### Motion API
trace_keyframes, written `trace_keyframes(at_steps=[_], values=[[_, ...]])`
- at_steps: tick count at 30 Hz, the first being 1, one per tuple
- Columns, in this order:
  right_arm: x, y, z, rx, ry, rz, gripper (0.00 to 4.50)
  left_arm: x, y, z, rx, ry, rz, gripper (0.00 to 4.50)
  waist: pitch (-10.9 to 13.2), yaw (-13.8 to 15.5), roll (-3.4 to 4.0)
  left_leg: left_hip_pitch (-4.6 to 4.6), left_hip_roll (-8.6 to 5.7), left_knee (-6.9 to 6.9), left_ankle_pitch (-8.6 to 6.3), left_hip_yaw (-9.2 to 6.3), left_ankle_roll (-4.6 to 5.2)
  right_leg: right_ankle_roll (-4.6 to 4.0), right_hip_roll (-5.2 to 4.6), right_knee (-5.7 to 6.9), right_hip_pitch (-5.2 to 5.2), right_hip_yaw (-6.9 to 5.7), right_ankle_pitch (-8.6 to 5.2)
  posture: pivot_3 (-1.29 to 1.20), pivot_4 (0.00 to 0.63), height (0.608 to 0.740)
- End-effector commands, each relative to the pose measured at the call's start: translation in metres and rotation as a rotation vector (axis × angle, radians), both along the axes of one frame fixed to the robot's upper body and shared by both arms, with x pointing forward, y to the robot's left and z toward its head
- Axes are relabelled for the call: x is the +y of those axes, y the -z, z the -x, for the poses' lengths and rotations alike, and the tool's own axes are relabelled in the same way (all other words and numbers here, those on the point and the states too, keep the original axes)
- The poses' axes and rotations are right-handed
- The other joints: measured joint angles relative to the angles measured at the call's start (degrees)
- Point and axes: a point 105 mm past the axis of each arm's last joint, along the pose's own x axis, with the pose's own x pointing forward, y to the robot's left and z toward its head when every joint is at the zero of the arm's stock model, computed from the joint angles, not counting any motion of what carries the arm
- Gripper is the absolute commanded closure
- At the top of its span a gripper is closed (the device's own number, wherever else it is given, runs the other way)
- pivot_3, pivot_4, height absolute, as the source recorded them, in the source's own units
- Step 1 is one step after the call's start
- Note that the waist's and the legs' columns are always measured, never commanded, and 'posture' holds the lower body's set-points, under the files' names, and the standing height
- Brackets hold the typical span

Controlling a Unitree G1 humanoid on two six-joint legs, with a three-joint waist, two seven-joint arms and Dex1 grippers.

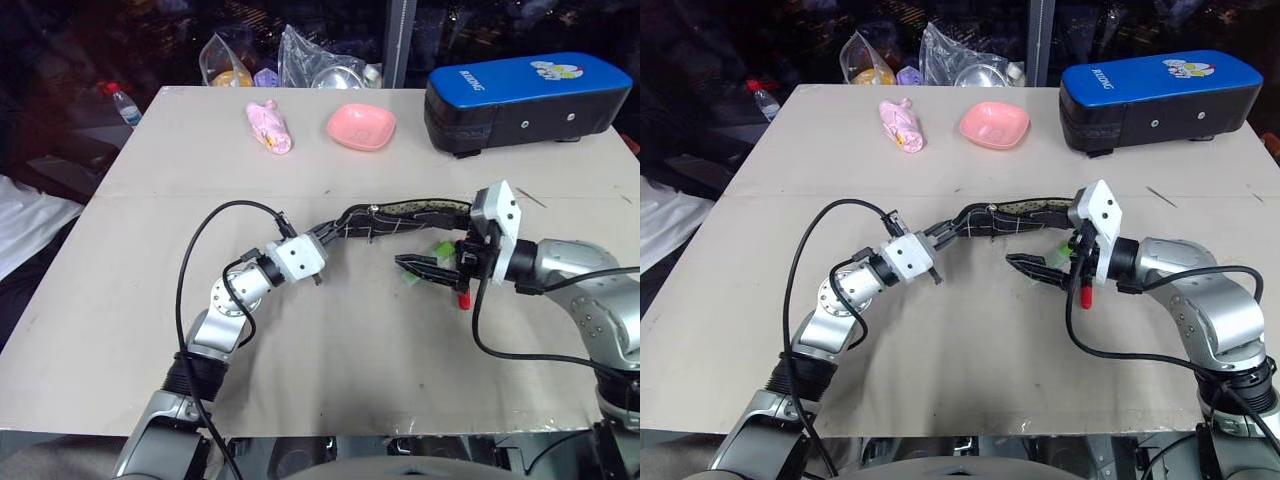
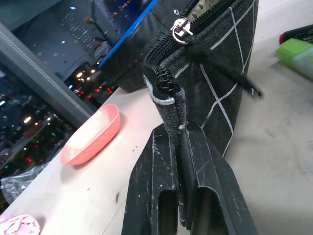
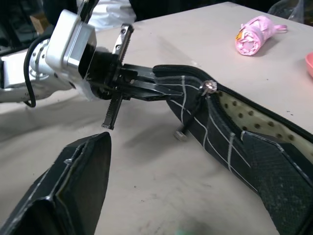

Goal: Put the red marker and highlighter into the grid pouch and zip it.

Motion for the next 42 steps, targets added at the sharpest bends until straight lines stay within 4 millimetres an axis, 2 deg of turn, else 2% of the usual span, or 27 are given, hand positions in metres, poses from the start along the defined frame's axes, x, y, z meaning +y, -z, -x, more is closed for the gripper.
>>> trace_keyframes(at_steps=[1, 4, 7, 8, 9, 10, 11, 18, 23, 26, 29, 31, 34, 35, 39, 42], values=[[-0.006, -0.022, -0.015, -0.073, 0.094, -0.069, 0.34, 0.004, -0.016, 0.001, -0.071, -0.003, 0.015, 4.50, 0.0, -0.1, 0.00, 0.01, 0.00, 0.00, 0.00, 0.01, 0.00, 0.00, 0.00, 0.00, 0.00, 0.01, 0.00, 0.00, 0.150, 0.740], [-0.001, -0.015, -0.026, -0.063, 0.129, -0.060, 1.41, 0.003, -0.015, 0.002, -0.075, 0.006, 0.003, 4.50, 0.0, -0.1, 0.00, 0.03, 0.00, 0.00, 0.01, 0.02, -0.01, 0.00, 0.02, 0.02, 0.00, 0.02, 0.00, 0.00, 0.150, 0.740], [0.002, -0.008, -0.034, -0.058, 0.156, -0.039, 2.98, 0.001, -0.014, 0.002, -0.079, 0.015, -0.006, 4.50, 0.0, 0.0, 0.00, 0.01, 0.00, 0.00, 0.01, 0.03, -0.02, 0.00, 0.02, 0.01, 0.00, 0.02, 0.00, 0.00, 0.150, 0.740], [0.003, -0.007, -0.037, -0.051, 0.165, -0.041, 3.17, 0.000, -0.013, 0.003, -0.081, 0.023, -0.016, 4.50, 0.0, 0.0, 0.00, 0.00, -0.01, 0.00, 0.01, 0.04, -0.02, 0.01, 0.02, 0.00, 0.00, 0.02, 0.00, 0.00, 0.150, 0.740], [0.004, -0.005, -0.039, -0.046, 0.170, -0.040, 3.81, -0.002, -0.013, 0.003, -0.081, 0.030, -0.024, 4.50, 0.0, 0.0, 0.00, 0.00, -0.01, 0.00, 0.01, 0.05, -0.02, 0.01, 0.02, -0.01, 0.00, 0.02, 0.00, 0.00, 0.150, 0.740], [0.006, -0.002, -0.040, -0.039, 0.174, -0.031, 4.23, -0.002, -0.012, 0.003, -0.081, 0.034, -0.026, 4.50, 0.0, 0.0, 0.00, 0.00, -0.01, 0.00, 0.01, 0.07, -0.02, 0.01, 0.02, -0.01, 0.00, 0.03, 0.00, 0.00, 0.150, 0.740], [0.006, 0.001, -0.041, -0.034, 0.177, -0.019, 4.46, -0.002, -0.012, 0.003, -0.082, 0.035, -0.026, 4.50, 0.0, 0.1, 0.00, 0.00, -0.01, 0.01, 0.02, 0.08, -0.02, 0.01, 0.01, -0.01, 0.00, 0.04, 0.00, 0.00, 0.150, 0.740], [0.017, 0.004, -0.049, -0.041, 0.177, 0.018, 4.46, -0.007, -0.010, 0.007, -0.097, 0.063, -0.058, 4.50, 0.0, 0.0, 0.01, 0.00, -0.01, 0.01, 0.02, 0.07, -0.02, 0.01, 0.01, 0.01, 0.00, 0.03, 0.00, 0.00, 0.150, 0.740], [0.040, 0.009, -0.043, -0.293, 0.024, 0.296, 4.46, -0.008, -0.012, 0.007, -0.107, 0.065, -0.061, 4.50, 0.0, -0.1, 0.02, 0.01, -0.01, 0.01, 0.02, 0.08, -0.02, 0.01, 0.02, 0.01, -0.01, 0.02, 0.00, 0.00, 0.150, 0.740], [0.055, 0.003, -0.047, -0.393, -0.014, 0.336, 3.73, -0.009, -0.013, 0.007, -0.109, 0.063, -0.055, 4.50, 0.0, -0.2, 0.01, 0.01, -0.02, 0.01, 0.02, 0.08, -0.02, 0.01, 0.03, 0.01, -0.03, 0.03, 0.00, 0.00, 0.150, 0.740], [0.067, 0.012, -0.048, -0.541, -0.123, 0.492, 2.42, -0.006, -0.013, 0.006, -0.099, 0.040, -0.027, 4.50, 0.0, -0.1, 0.01, 0.01, 0.00, 0.03, 0.02, 0.09, -0.04, 0.01, 0.05, 0.02, -0.03, 0.03, 0.00, 0.00, 0.150, 0.740], [0.071, 0.012, -0.051, -0.616, -0.156, 0.528, 1.40, -0.005, -0.013, 0.006, -0.100, 0.033, -0.026, 4.50, 0.0, -0.1, 0.01, 0.01, 0.00, 0.06, 0.02, 0.12, -0.04, 0.01, 0.04, 0.01, -0.02, 0.03, 0.00, 0.00, 0.150, 0.740], [0.075, 0.011, -0.053, -0.687, -0.189, 0.555, 0.23, -0.004, -0.014, 0.005, -0.099, 0.018, -0.016, 4.50, 0.0, -0.1, 0.01, 0.00, 0.00, 0.09, 0.02, 0.13, -0.04, 0.01, 0.04, 0.01, -0.02, 0.03, 0.00, 0.00, 0.150, 0.740], [0.076, 0.012, -0.054, -0.696, -0.197, 0.564, 0.11, -0.003, -0.013, 0.004, -0.098, 0.014, -0.010, 4.50, 0.0, -0.1, 0.01, 0.00, 0.00, 0.09, 0.03, 0.14, -0.04, 0.01, 0.04, 0.01, -0.02, 0.03, 0.00, 0.00, 0.150, 0.740], [0.074, 0.014, -0.058, -0.708, -0.183, 0.568, 0.11, -0.003, -0.012, 0.003, -0.092, -0.001, 0.006, 4.50, 0.0, -0.1, 0.01, 0.00, 0.02, 0.10, 0.03, 0.15, -0.04, 0.01, 0.04, 0.02, -0.02, 0.03, 0.00, 0.00, 0.150, 0.740], [0.062, -0.005, -0.062, -0.676, -0.075, 0.454, 0.11, -0.001, -0.010, 0.002, -0.091, -0.015, 0.008, 4.50, 0.0, -0.1, 0.02, 0.00, 0.02, 0.11, 0.03, 0.15, -0.04, 0.01, 0.04, 0.04, -0.02, 0.03, 0.00, 0.00, 0.150, 0.740]])
